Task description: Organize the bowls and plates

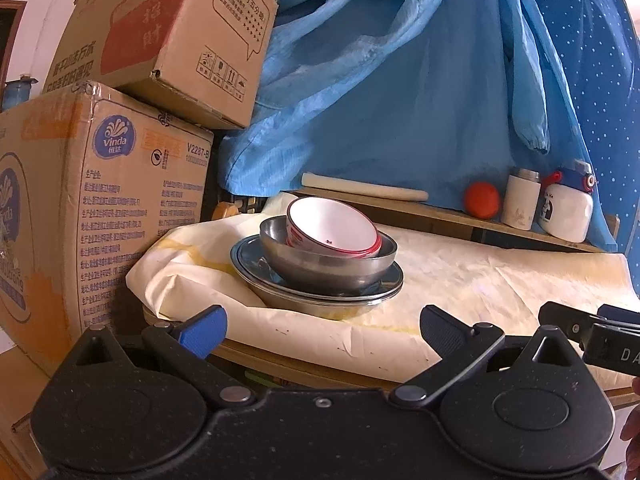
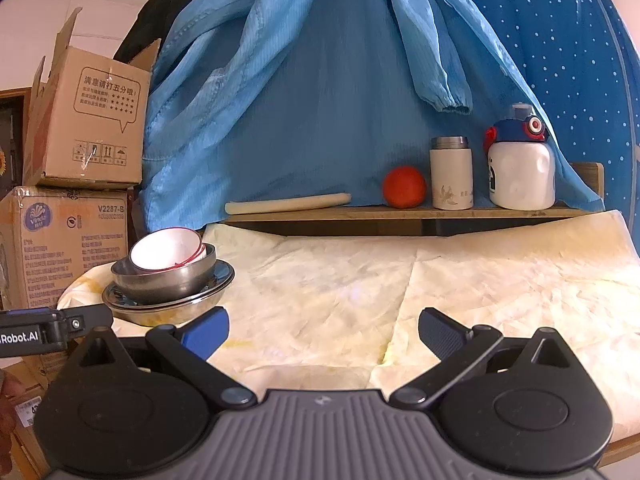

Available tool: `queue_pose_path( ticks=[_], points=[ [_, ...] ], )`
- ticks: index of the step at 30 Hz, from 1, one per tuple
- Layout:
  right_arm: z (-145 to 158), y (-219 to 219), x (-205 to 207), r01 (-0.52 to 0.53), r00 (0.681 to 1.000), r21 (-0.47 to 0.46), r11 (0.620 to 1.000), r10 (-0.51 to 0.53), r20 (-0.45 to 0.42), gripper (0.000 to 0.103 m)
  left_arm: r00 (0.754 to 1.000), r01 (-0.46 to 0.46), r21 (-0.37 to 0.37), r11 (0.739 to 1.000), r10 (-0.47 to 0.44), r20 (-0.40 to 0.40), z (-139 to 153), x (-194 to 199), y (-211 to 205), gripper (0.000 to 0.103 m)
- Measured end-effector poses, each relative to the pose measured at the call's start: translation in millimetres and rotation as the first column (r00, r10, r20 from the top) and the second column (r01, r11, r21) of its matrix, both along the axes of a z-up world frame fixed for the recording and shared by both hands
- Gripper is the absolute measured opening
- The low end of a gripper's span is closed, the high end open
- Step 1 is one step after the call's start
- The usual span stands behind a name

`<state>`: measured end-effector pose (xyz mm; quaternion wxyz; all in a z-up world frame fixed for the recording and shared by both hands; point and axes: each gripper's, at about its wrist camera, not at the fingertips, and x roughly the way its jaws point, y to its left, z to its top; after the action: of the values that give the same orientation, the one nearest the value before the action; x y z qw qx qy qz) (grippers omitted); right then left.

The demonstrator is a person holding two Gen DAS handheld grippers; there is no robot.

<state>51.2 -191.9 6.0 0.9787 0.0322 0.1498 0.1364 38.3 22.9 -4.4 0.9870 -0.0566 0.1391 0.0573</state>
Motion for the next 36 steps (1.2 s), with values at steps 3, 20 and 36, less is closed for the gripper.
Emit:
queue_pose_path(
  ticks=[3,20,36],
  points=[
    [-0.7,-0.4,0.3,-0.002,1.0,0.003,1.0,0.002,-0.002,0.103,1.0,0.0,0.002,1.0,0.0,-0.001,-0.4,-0.2,-0.4,0.102],
    [-3.9,1.8,-0.5,0.008,1.0,-0.009,1.0,-0.008,0.009,0.103,1.0,-0.007,0.002,1.0,0.007,-0.004,-3.5,-2.0,1.2,0.102],
    [-4.1,2.3,-0.3,0.008,1.0,-0.013,1.0,-0.008,0.004,0.103,1.0,-0.017,-0.002,1.0,0.016,-0.009,-6.1,-2.2,3.8,0.102]
  ],
)
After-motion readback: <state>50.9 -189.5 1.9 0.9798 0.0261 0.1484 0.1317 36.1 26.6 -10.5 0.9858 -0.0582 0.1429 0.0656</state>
